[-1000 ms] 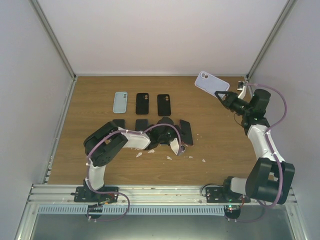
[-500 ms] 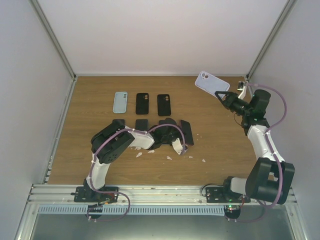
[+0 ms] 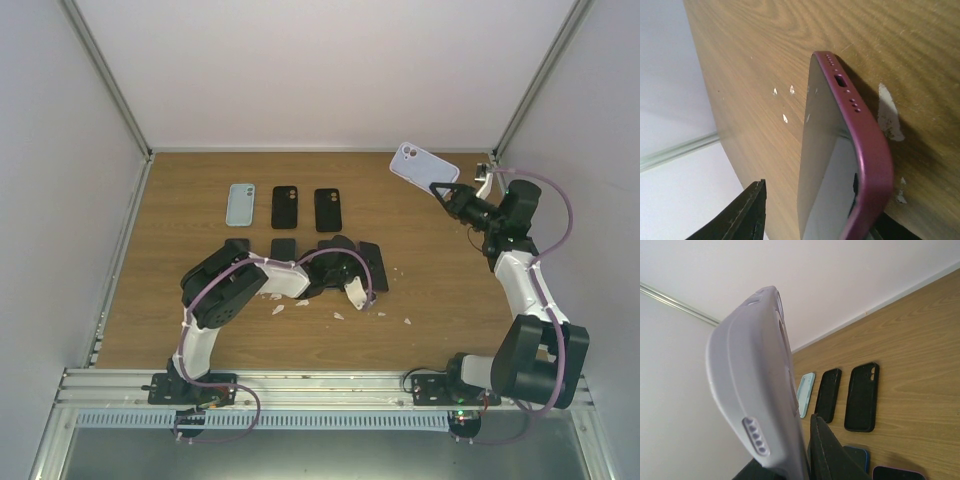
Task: Take the phone out of the phone case
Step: Place the phone at the center of the board.
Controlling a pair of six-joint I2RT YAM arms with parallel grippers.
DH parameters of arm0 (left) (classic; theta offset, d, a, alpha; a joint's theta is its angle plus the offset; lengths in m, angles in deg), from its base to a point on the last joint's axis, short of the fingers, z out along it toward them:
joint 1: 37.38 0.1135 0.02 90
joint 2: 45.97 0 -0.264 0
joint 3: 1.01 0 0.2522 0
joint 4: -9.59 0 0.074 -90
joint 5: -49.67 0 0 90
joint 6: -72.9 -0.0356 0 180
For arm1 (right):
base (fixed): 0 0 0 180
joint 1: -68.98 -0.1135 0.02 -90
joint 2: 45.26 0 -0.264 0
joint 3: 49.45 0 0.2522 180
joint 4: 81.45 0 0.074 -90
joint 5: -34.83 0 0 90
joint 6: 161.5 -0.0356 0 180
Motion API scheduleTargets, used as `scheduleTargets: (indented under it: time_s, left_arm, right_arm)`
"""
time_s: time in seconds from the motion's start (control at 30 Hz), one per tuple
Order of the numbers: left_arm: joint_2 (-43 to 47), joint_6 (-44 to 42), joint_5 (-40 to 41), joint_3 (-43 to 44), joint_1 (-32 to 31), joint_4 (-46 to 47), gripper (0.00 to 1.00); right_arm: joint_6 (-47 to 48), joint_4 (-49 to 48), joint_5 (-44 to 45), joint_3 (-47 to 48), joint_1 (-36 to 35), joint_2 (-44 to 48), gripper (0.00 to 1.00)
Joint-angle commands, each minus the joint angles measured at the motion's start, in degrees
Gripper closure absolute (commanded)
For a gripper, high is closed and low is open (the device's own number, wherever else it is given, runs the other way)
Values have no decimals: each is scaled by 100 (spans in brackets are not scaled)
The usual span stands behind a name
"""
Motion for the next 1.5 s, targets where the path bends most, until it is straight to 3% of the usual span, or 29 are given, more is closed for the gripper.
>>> scheduleTargets:
  time_s: [0.0, 0.43, 0.57, 0.93, 1.2, 1.47]
  left_arm:
    - [418, -128, -105, -19, -78, -88, 58]
    - [814, -319, -72, 356, -149, -1580, 32]
    - [824, -293, -23, 488, -140, -1860, 31]
    - [119, -548, 206, 944, 28, -1561, 33]
    - [505, -814, -68, 713, 115, -1859, 28]
    - [1029, 875, -526, 1395, 115, -2844, 25]
  right_arm:
    - [-40, -259, -93, -48, 42, 17, 99]
    - [-48, -267, -103, -29, 49, -6, 100]
    - [-59, -272, -115, -33, 43, -22, 100]
    - [-36, -250, -104, -43, 41, 19, 100]
    - [-17, -233, -92, -37, 41, 8, 100]
    - [21, -231, -114, 150, 46, -36, 99]
